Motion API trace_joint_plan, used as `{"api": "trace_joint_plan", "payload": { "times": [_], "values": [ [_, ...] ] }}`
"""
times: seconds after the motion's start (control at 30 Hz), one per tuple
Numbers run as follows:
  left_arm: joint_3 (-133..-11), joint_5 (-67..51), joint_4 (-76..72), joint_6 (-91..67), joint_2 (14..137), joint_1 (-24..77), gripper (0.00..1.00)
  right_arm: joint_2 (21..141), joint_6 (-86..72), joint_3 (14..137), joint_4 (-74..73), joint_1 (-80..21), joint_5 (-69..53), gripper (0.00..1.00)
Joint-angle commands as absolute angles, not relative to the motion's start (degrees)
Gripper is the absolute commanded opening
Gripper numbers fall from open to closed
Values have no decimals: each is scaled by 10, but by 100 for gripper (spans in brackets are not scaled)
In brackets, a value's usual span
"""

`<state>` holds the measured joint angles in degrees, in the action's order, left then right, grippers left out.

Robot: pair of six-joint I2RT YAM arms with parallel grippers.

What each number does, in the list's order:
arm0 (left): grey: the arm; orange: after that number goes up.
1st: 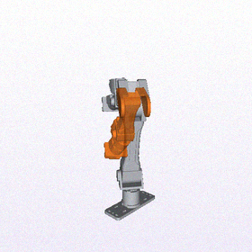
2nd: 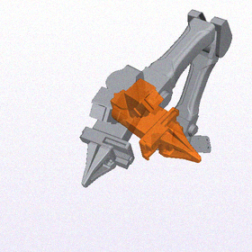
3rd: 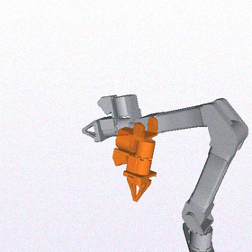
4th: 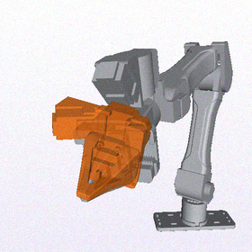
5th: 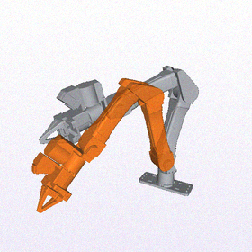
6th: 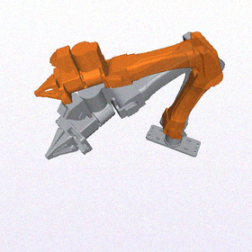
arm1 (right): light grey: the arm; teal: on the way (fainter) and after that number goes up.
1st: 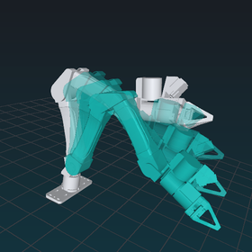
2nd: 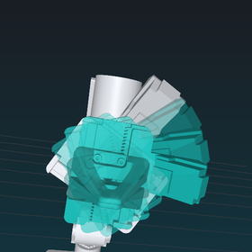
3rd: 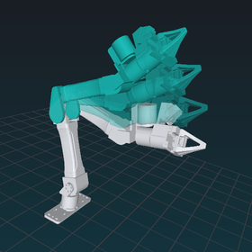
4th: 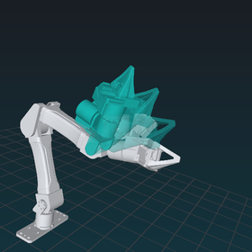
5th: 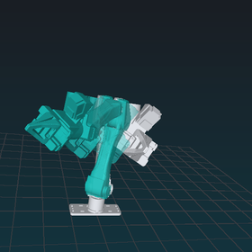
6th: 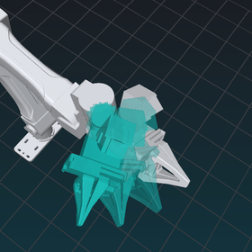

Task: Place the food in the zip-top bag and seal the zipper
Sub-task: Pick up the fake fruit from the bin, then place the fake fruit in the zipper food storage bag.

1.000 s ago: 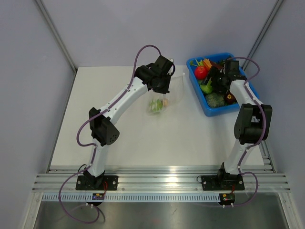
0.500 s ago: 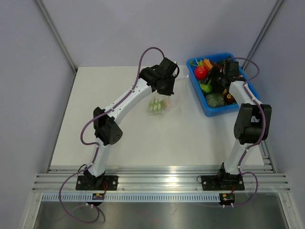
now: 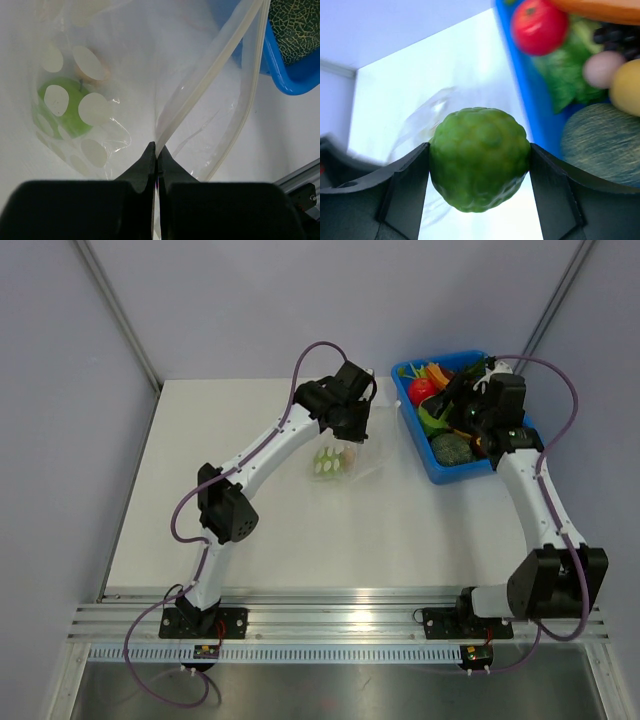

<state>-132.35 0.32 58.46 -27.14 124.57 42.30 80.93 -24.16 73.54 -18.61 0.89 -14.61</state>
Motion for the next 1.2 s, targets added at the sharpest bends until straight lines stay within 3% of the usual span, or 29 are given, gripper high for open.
{"api": "trace_joint_plan", "payload": {
  "times": [0.0, 0.2, 0.43, 0.5, 0.53, 0.6, 0.73, 1.0, 1.1, 1.13, 1.17],
  "values": [
    [-1323, -21, 572, -264, 1216, 415, 0, 737, -261, 684, -152, -49, -150, 48],
    [-1313, -35, 572, -262, 1198, 409, 0, 731, -279, 685, -148, -156, -122, 48],
    [-1289, -56, 563, -258, 1173, 403, 0, 815, -282, 703, -141, -182, -106, 50],
    [-1276, -67, 558, -258, 1162, 401, 0, 827, -283, 709, -135, -186, -101, 56],
    [-1275, -78, 556, -259, 1159, 398, 0, 840, -282, 714, -139, -188, -94, 70],
    [-1277, -89, 555, -260, 1155, 396, 0, 849, -283, 726, -142, -190, -91, 84],
    [-1278, -96, 554, -262, 1149, 390, 0, 845, -283, 739, -140, -195, -92, 99],
    [-1273, -102, 547, -268, 1150, 382, 0, 830, -271, 754, -162, -196, -79, 97],
    [-1267, -104, 546, -269, 1149, 378, 0, 808, -264, 743, -164, -196, -36, 84],
    [-1266, -105, 545, -268, 1147, 376, 0, 801, -262, 741, -168, -195, -4, 72],
    [-1260, -104, 543, -269, 1145, 375, 0, 798, -258, 744, -182, -194, 20, 67]
  ]
}}
